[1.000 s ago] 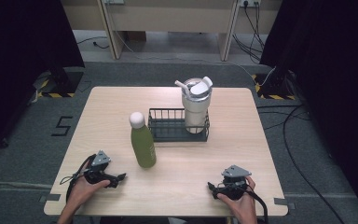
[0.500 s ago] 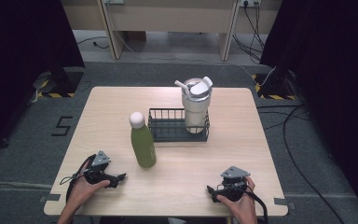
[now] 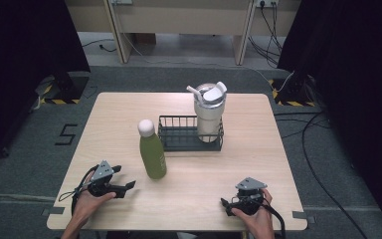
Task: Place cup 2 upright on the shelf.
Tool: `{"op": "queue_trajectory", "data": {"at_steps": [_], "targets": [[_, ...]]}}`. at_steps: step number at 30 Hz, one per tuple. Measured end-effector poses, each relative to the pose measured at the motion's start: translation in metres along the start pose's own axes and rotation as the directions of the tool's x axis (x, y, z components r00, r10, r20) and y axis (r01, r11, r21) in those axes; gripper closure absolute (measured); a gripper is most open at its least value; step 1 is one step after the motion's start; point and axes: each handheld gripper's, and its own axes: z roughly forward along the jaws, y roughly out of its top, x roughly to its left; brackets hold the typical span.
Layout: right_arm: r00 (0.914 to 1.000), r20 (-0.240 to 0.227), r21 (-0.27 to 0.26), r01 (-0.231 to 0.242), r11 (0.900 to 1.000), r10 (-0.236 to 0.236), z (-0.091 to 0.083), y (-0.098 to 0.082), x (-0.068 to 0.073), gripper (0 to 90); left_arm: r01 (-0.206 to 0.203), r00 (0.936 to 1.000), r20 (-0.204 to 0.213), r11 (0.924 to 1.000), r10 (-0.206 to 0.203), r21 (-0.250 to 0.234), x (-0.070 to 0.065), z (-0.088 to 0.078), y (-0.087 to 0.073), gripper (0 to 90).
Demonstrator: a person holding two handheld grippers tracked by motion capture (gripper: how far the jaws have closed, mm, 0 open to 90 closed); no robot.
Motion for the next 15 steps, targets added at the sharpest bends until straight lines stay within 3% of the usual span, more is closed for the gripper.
{"op": "queue_trajectory", "data": {"at_steps": [9, 15], "targets": [[1.0, 0.0, -0.001, 0.001, 1.0, -0.001, 0.0, 0.0, 0.0, 0.3, 0.002, 0.9992, 0.039, 0.9939, 0.002, -0.111, -0.006, -0.002, 0.006, 14.9], [1.0, -0.001, 0.0, 0.0, 1.0, 0.0, 0.0, 0.0, 0.0, 0.3, 0.002, 0.9985, 0.054, 0.9897, 0.006, -0.143, -0.011, 0.001, 0.011, 14.9]]}}
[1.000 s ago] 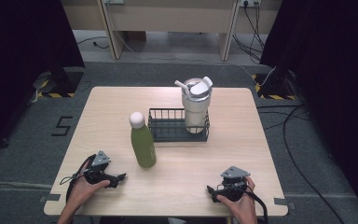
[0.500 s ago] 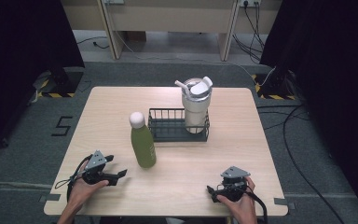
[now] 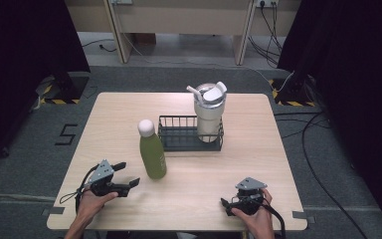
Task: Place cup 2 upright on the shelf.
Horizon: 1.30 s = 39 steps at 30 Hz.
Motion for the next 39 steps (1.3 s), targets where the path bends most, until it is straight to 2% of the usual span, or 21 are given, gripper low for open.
{"op": "queue_trajectory", "data": {"at_steps": [5, 18, 39], "targets": [[1.0, -0.001, 0.001, -0.001, 1.0, 0.001, 0.0, 0.0, 0.0, 0.3, -0.001, 0.9999, 0.017, 0.9999, 0.001, -0.017, -0.003, 0.004, 0.003, 14.9], [1.0, -0.001, 0.0, 0.001, 1.0, -0.001, 0.0, 0.001, -0.001, 0.3, -0.008, 0.9995, 0.029, 0.9986, 0.01, -0.051, -0.007, 0.012, 0.011, 14.9], [1.0, -0.003, -0.001, 0.006, 1.0, -0.006, 0.001, 0.001, -0.001, 0.3, -0.035, 0.9973, 0.062, 0.9966, 0.04, -0.075, -0.015, 0.033, 0.029, 14.9]]}}
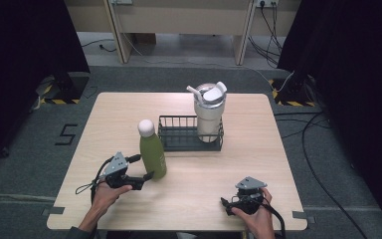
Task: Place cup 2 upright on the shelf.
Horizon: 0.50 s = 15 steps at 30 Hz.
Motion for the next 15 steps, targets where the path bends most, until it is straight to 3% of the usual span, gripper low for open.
{"op": "queue_trajectory", "data": {"at_steps": [15], "targets": [[1.0, 0.0, 0.0, 0.0, 1.0, 0.0, 0.0, 0.0, 0.0, 0.4, -0.004, 1.0, 0.0, 0.9998, 0.004, -0.019, -0.004, 0.014, 0.008, 14.8]]}}
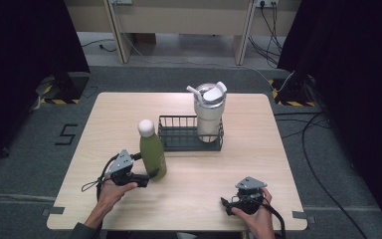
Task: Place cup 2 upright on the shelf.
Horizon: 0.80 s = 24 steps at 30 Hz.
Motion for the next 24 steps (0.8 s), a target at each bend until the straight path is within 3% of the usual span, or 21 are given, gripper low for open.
{"op": "queue_trajectory", "data": {"at_steps": [20, 24], "targets": [[1.0, 0.0, 0.0, 0.0, 1.0, 0.0, 0.0, 0.0, 0.0, 0.4, -0.004, 1.0, -0.006, 0.9999, 0.004, -0.012, 0.003, 0.022, 0.003, 15.0], [1.0, 0.0, 0.0, 0.001, 1.0, -0.001, 0.0, 0.0, 0.0, 0.3, -0.01, 0.9999, -0.002, 0.9998, 0.01, -0.02, 0.003, 0.026, 0.006, 19.4]]}}
